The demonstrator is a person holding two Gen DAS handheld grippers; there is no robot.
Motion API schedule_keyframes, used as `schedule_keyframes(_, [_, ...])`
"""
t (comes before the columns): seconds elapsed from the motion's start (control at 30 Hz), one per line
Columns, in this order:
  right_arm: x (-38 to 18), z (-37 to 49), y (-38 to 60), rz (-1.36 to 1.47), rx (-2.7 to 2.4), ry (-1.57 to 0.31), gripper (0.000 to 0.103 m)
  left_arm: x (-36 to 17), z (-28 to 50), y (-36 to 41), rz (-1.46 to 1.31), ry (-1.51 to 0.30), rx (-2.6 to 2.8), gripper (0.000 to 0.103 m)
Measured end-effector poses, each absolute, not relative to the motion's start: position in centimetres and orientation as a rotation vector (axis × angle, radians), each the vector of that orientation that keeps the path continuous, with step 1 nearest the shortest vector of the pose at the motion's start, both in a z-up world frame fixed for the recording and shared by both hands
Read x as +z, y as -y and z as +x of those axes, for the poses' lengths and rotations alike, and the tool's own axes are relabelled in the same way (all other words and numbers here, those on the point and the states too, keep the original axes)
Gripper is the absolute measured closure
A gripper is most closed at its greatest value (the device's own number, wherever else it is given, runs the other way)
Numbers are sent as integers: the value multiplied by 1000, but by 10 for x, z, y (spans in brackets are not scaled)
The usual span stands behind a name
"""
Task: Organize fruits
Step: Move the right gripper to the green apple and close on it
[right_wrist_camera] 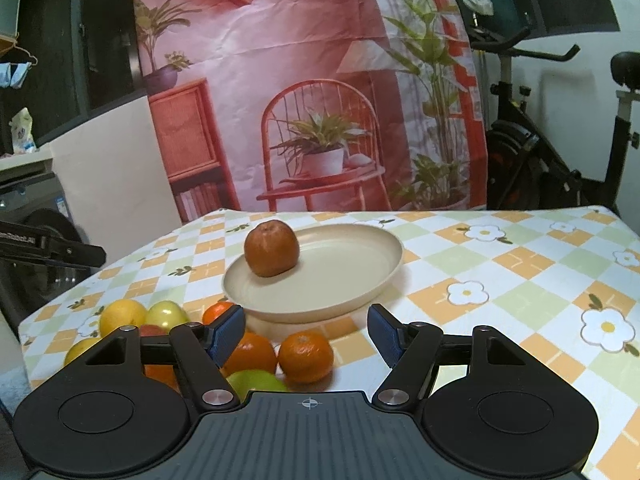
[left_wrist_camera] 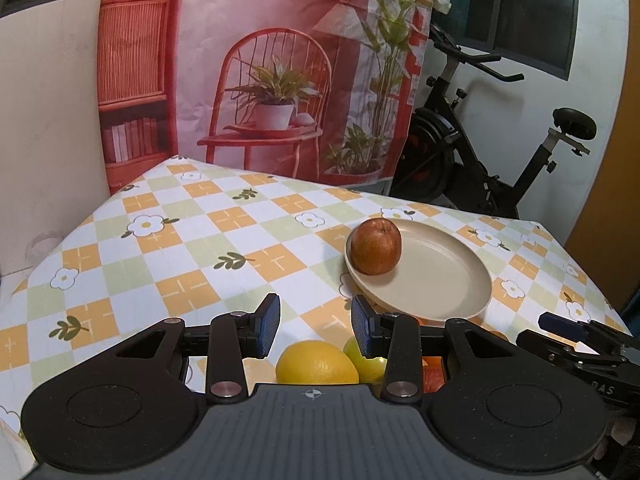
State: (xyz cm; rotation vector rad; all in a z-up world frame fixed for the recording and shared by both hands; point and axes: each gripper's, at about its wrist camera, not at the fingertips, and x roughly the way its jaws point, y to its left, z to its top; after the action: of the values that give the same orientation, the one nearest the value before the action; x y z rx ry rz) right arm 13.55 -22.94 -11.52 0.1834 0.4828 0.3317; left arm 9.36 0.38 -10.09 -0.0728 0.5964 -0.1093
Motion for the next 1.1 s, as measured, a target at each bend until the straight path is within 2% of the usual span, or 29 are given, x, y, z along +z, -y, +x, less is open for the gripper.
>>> schedule_keyframes(0.47, [-115,121,217,114,455,-568,43,-101,89,-4,-76,-614,-86,61])
schedule_keyframes(0.73, [-117,123,208,75,495,-611,51,-102,87,-3,-67,-618,-92,61])
schedule_keyframes(1.1, [-122,131,211,94,515,-672,56,-103,86,-6,-75,-624,-88,61])
